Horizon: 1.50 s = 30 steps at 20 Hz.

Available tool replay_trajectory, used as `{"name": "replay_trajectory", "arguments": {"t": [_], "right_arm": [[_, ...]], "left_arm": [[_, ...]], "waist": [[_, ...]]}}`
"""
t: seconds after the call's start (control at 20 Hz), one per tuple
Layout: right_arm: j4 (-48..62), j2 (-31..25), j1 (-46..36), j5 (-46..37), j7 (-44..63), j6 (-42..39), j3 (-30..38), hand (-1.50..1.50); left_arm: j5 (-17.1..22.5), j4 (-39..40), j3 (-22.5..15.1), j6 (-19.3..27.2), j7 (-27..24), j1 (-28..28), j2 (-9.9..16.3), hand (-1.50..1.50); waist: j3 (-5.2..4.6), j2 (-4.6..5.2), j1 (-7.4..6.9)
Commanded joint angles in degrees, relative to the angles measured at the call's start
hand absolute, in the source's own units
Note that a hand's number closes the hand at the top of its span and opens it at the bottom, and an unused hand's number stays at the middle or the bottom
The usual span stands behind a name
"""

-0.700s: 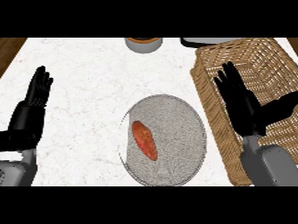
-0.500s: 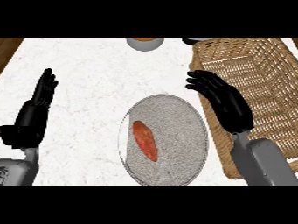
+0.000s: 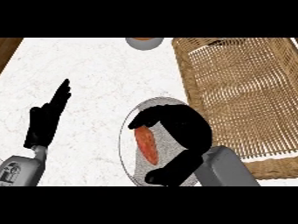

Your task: Pick the sweet potato from the placemat and place it in the basket

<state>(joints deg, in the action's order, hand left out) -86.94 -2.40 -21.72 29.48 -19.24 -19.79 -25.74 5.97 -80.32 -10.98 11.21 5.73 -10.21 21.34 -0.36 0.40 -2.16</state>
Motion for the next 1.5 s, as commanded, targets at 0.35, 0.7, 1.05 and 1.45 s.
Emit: {"name": "replay_trajectory", "arguments": {"t": [0.35,0.7,1.05,1.45], "right_arm": [[5.7,-19.9,-14.1,-28.3,-0.3,1.5,2.9,-1.50],[9.1,-31.1,-24.0,-29.9,-0.8,-20.2,-1.9,-1.50],[13.0,-27.5,-27.1,-31.1,-0.7,-28.9,-1.4,-1.50],[16.1,-21.9,-21.6,-41.0,-5.2,-22.1,1.0,-1.50]], "left_arm": [[0.2,1.4,0.7,-0.4,5.5,-1.6,0.3,0.00],[1.2,0.8,1.7,-3.1,6.3,-2.7,1.7,0.00],[-0.5,-0.1,3.0,-2.8,8.3,-2.2,0.9,0.00],[-3.1,0.4,4.6,-3.9,6.7,-1.7,-1.6,0.00]], "waist": [[0.30,-0.38,1.47],[0.32,-0.32,0.74],[0.35,-0.45,1.48],[0.36,-0.39,1.80]]}}
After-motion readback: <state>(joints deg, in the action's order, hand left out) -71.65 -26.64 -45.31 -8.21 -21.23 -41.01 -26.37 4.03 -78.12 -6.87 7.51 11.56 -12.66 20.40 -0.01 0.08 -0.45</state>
